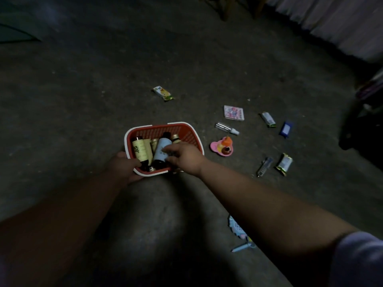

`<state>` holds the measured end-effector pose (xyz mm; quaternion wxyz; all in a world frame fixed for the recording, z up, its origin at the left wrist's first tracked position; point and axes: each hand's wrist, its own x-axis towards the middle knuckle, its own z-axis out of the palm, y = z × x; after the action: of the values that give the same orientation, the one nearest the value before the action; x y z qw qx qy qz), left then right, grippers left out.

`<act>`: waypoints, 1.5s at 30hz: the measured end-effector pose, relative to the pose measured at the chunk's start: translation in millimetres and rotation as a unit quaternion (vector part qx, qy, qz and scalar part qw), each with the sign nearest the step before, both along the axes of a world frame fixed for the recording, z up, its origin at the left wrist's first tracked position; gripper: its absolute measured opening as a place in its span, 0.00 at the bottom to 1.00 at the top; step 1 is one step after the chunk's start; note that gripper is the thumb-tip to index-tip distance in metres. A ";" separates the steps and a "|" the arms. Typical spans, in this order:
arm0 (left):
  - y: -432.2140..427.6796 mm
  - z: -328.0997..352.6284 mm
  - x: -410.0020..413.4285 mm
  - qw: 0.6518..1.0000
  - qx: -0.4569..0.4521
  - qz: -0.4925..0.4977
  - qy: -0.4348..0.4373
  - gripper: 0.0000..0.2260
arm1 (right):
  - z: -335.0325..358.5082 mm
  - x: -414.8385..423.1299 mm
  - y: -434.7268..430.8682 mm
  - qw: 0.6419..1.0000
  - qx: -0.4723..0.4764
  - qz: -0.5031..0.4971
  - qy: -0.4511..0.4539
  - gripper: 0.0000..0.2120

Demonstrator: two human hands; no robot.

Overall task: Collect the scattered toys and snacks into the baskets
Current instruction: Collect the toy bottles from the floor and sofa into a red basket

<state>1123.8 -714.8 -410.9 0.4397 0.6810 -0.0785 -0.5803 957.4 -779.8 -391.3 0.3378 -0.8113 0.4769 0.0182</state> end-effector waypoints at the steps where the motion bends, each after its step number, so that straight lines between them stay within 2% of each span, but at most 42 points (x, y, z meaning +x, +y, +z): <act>1: -2.4 -1.3 -6.2 1.000 0.003 -0.009 -0.002 0.17 | -1.8 -8.3 -1.6 1.000 -0.001 -0.006 0.002 0.16; 2: -3.9 -1.3 -12.2 1.000 0.008 -0.019 -0.006 0.18 | -3.7 -15.8 -2.7 1.000 -0.022 -0.020 -0.002 0.15; 4: -6.9 -2.1 -20.7 0.999 0.020 -0.033 -0.012 0.19 | -7.7 -29.0 -6.6 0.986 -0.131 -0.105 -0.007 0.15; 6: -8.3 -2.3 -25.3 0.999 0.025 -0.044 -0.013 0.15 | -9.2 -43.7 -15.3 0.946 -0.220 -0.237 0.033 0.19; 7: -8.6 -1.8 -26.9 0.998 0.027 -0.051 -0.018 0.11 | -12.6 -53.0 -21.2 0.928 -0.215 -0.298 0.062 0.23; 9: -7.6 -1.4 -28.4 0.997 0.032 -0.064 -0.031 0.11 | -23.2 -69.5 -32.3 0.913 -0.118 -0.382 0.085 0.26; 11: -5.7 -1.5 -28.7 0.995 0.031 -0.083 -0.036 0.12 | -32.2 -78.0 -35.7 0.932 0.010 -0.360 0.052 0.22; 13: -5.4 -4.8 -25.9 0.992 0.035 -0.109 -0.057 0.18 | -36.3 -81.0 -32.0 0.941 0.059 -0.328 0.052 0.17; 16: -6.7 -5.7 -21.1 0.987 0.062 -0.126 -0.082 0.20 | -39.9 -80.9 -32.8 0.945 0.035 -0.321 0.053 0.14; 19: -12.6 -9.9 -14.3 0.989 0.081 -0.106 -0.069 0.23 | -42.3 -73.8 -36.6 0.936 0.040 -0.349 -0.020 0.11; 23: -19.9 -9.8 -3.3 0.962 0.109 -0.138 -0.208 0.28 | -33.9 -67.8 -40.6 0.924 0.053 -0.362 -0.108 0.11; 25: -27.3 4.8 -1.4 0.950 0.137 -0.150 -0.238 0.32 | -20.8 -64.2 -39.5 0.913 0.063 -0.374 -0.150 0.13; 29: -38.3 63.3 -3.5 0.918 0.182 -0.204 -0.286 0.34 | 35.1 -63.2 -31.6 0.903 0.063 -0.386 -0.177 0.12; 31: -43.2 100.2 -4.8 0.920 0.182 -0.201 -0.284 0.33 | 72.8 -66.1 -29.3 0.895 0.067 -0.402 -0.181 0.11; 35: -56.5 196.6 -20.9 0.911 0.159 -0.209 -0.317 0.34 | 154.9 -85.5 -23.8 0.857 0.102 -0.462 -0.203 0.13; 41: -65.0 344.2 -67.7 0.912 0.094 -0.240 -0.319 0.34 | 295.1 -141.0 -5.3 0.813 0.134 -0.524 -0.216 0.10; 45: -71.8 439.9 -119.1 0.894 0.053 -0.312 -0.316 0.25 | 394.3 -201.8 14.2 0.779 0.109 -0.575 -0.225 0.10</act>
<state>1004.7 -786.6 29.0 0.1512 0.7913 -0.3910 -0.4451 755.7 -765.6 3.0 0.4693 -0.3251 0.7601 -0.3104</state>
